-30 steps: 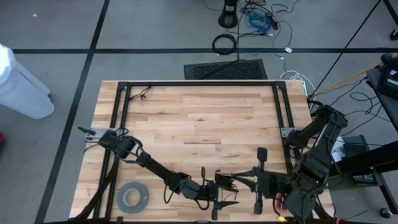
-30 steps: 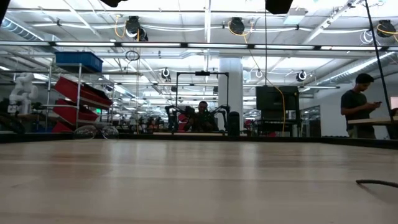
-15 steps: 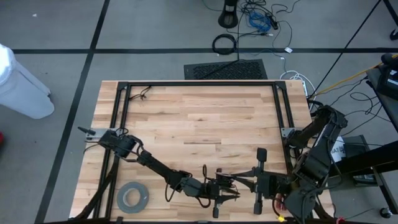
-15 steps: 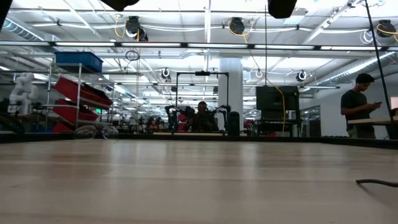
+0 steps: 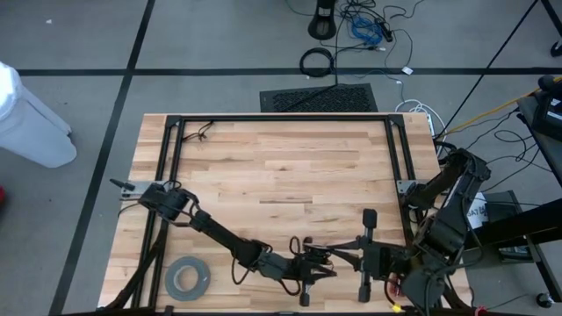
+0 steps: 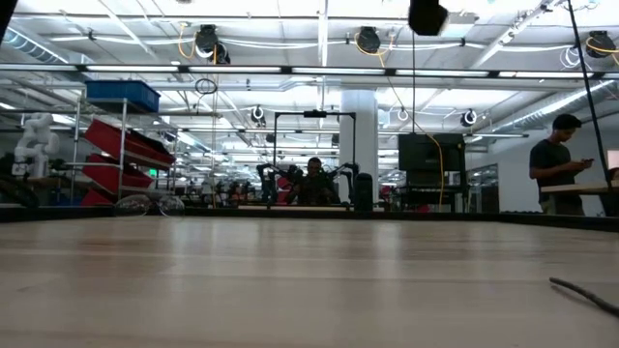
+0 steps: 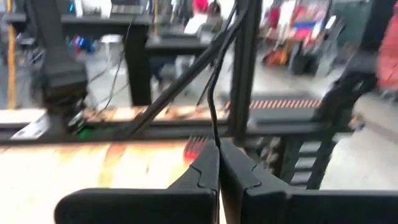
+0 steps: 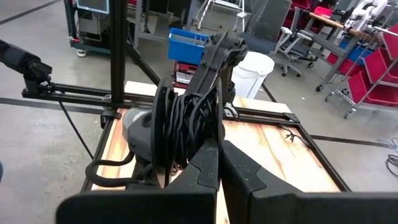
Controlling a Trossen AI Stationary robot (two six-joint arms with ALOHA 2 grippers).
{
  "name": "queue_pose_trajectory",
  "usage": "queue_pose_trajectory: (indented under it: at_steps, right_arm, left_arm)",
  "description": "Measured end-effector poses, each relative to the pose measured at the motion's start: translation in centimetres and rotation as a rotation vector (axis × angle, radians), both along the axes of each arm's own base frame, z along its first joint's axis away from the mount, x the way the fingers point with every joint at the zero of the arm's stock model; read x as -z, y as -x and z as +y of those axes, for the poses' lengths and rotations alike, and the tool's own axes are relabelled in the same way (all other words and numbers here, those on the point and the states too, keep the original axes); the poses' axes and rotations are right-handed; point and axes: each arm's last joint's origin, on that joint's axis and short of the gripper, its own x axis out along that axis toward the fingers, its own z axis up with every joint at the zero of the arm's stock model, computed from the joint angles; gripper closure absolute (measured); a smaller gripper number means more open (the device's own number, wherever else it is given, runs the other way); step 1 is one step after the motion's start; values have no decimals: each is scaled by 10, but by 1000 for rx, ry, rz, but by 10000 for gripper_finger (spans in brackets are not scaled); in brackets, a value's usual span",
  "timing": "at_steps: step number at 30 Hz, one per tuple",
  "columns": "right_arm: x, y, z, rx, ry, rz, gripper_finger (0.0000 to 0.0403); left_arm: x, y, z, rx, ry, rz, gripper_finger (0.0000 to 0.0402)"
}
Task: Coil cords
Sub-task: Coil the black wire onto the spool
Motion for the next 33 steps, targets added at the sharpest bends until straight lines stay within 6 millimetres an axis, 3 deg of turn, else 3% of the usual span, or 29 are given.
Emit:
queue_pose_trajectory:
  at_steps: [6,16,22,27,33]
  right_arm:
    - [1,4,3,-17,2,9,403]
    - [4,7,4,-19,-65,26,403]
    - [6,8,4,-33,-69,45,403]
    - [9,8,4,-71,-83,92,403]
    - [16,3,4,-54,-69,121,403]
  left_arm:
    - [-10,12,4,-103,-62,233,400]
    - [-40,44,4,-288,-148,375,401]
    - [-57,73,2,-386,-162,464,401]
    - [-77,102,3,-492,-155,481,401]
    - [-101,120,-3,-469,-116,438,401]
